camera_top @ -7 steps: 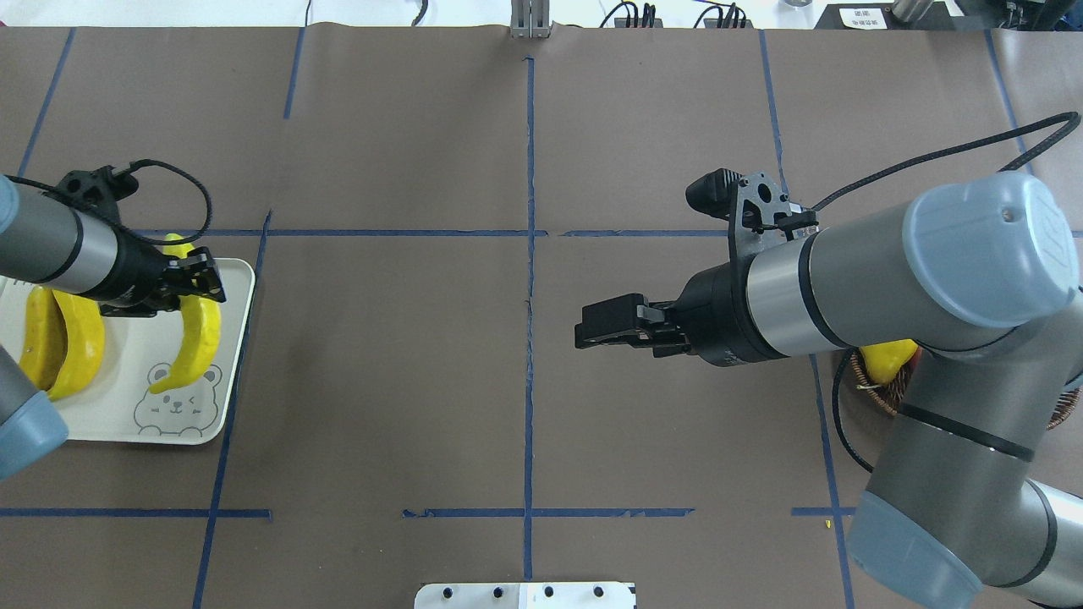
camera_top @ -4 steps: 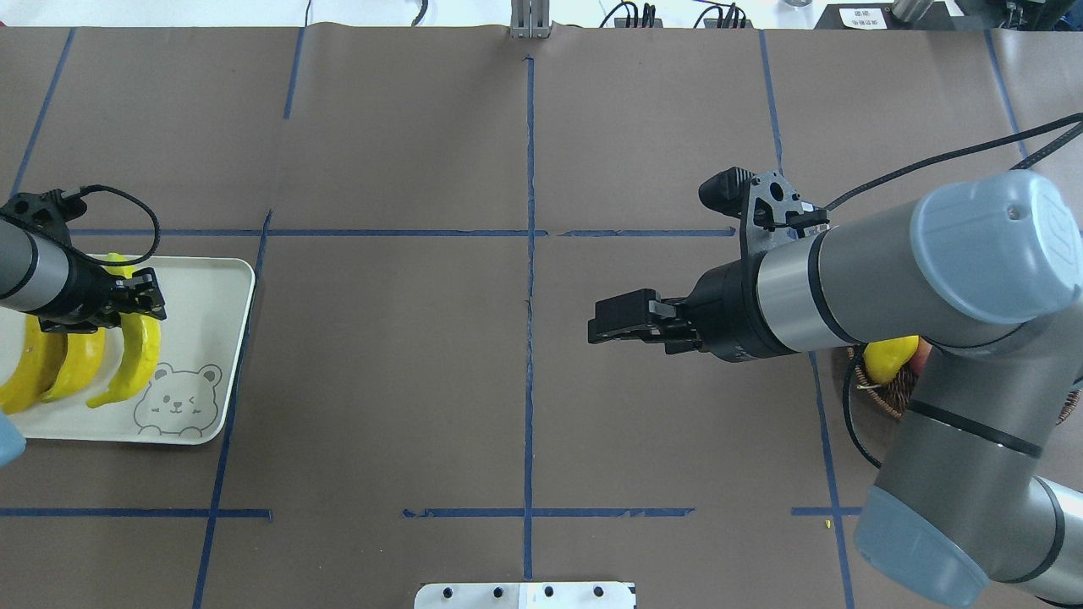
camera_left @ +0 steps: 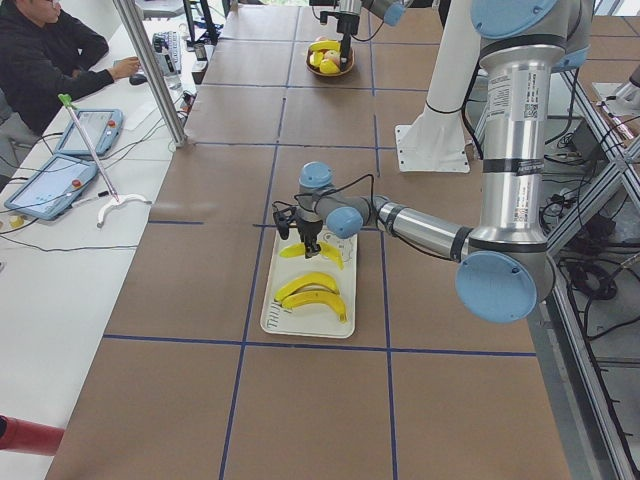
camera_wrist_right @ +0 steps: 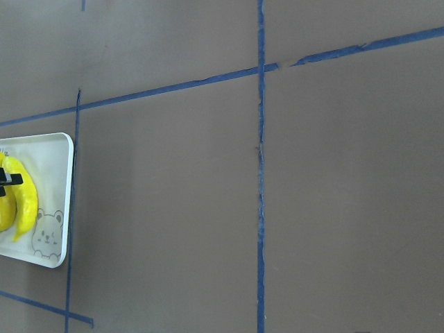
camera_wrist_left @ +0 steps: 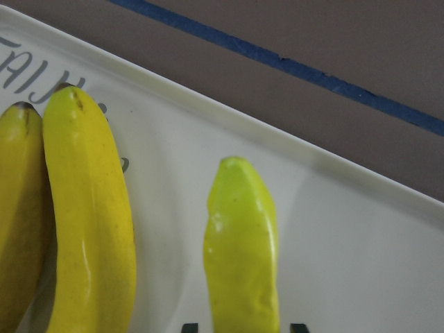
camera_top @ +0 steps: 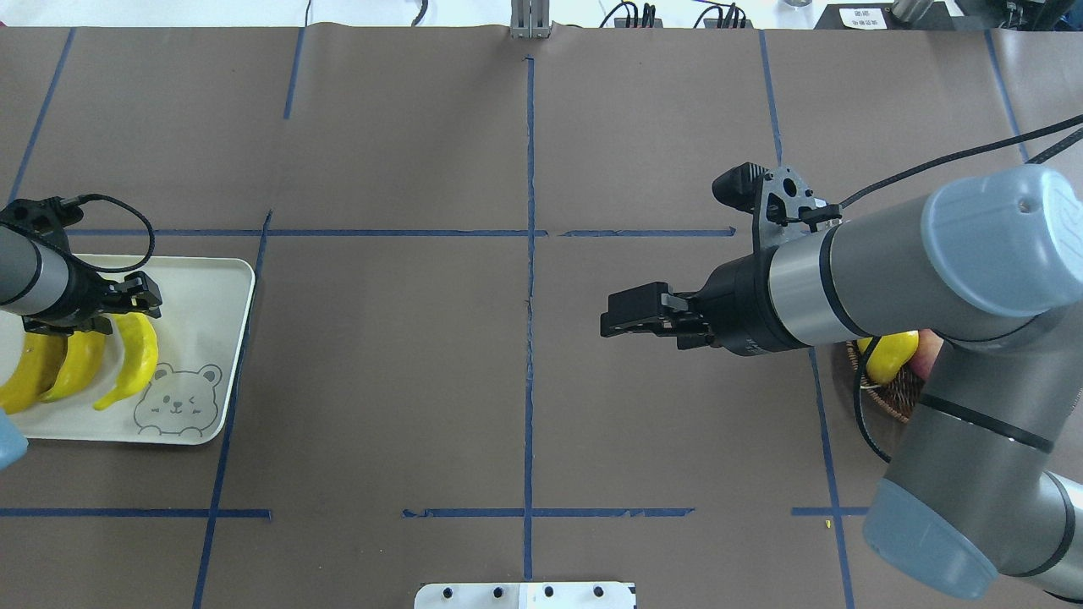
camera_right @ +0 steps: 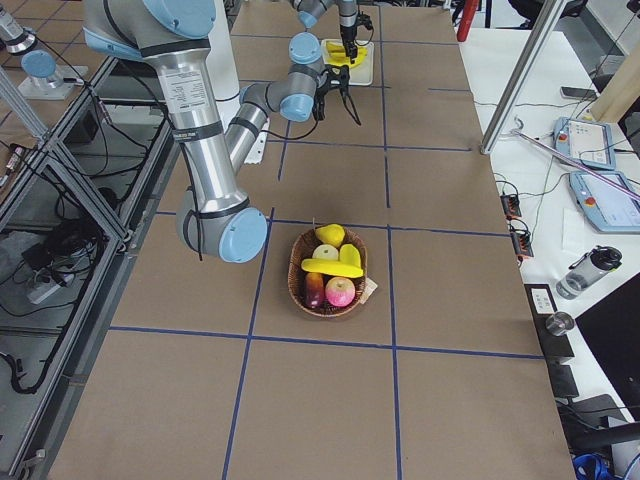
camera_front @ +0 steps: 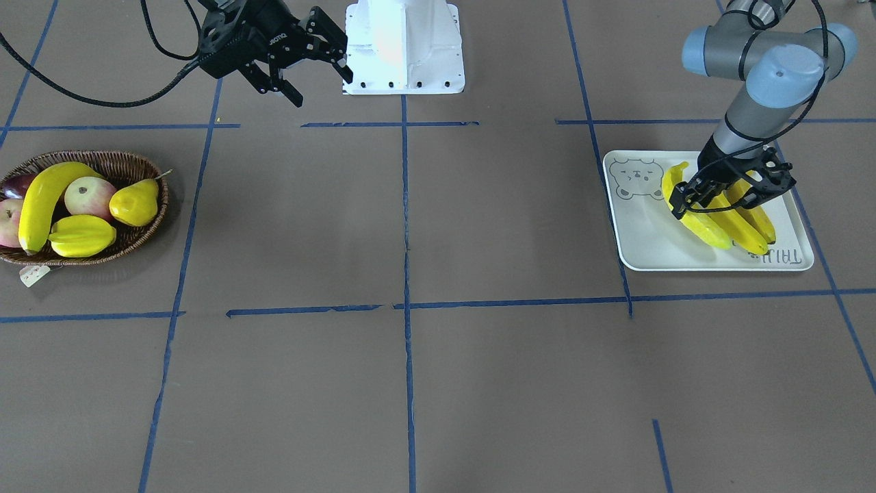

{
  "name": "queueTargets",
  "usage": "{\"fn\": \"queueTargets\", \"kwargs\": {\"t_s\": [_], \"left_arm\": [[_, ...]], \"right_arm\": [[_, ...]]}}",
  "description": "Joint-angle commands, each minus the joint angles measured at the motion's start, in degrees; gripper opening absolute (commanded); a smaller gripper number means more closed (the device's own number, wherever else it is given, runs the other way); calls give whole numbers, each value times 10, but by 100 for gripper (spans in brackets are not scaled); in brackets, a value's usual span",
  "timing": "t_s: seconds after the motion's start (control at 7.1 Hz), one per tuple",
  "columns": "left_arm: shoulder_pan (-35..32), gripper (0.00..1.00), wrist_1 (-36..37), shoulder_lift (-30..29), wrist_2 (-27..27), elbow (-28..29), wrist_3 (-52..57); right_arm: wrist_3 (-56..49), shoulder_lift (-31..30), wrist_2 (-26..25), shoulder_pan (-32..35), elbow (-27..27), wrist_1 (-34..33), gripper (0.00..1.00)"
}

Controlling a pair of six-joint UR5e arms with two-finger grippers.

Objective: Transfer all bananas from basket to plate

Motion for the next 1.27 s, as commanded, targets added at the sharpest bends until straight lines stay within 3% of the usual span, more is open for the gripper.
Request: {"fn": "queueTargets", "kwargs": {"t_s": [0.0,0.42,0.56,0.7,0.85,0.99,1.13], "left_arm": [[-3,100,0,-9,-9,-26,4],[-2,100,7,-19,-53,-107,-36],[-2,100,12,-48,-54,-109,-75],[-1,100,42,-78,-54,-112,-84],[0,100,79,-108,-54,-112,-90],[1,100,91,-121,-54,-113,-90],[1,100,92,-122,-54,-114,-91]], "right_arm": [[-1,-55,2,23,14,-1,100],[-55,-231,-3,70,44,6,100],[-72,-288,-1,86,54,29,100],[-86,-360,1,93,45,97,100],[-95,-399,15,120,-6,200,100],[-96,-400,58,167,-72,260,100],[-114,-409,72,187,-94,264,100]]}}
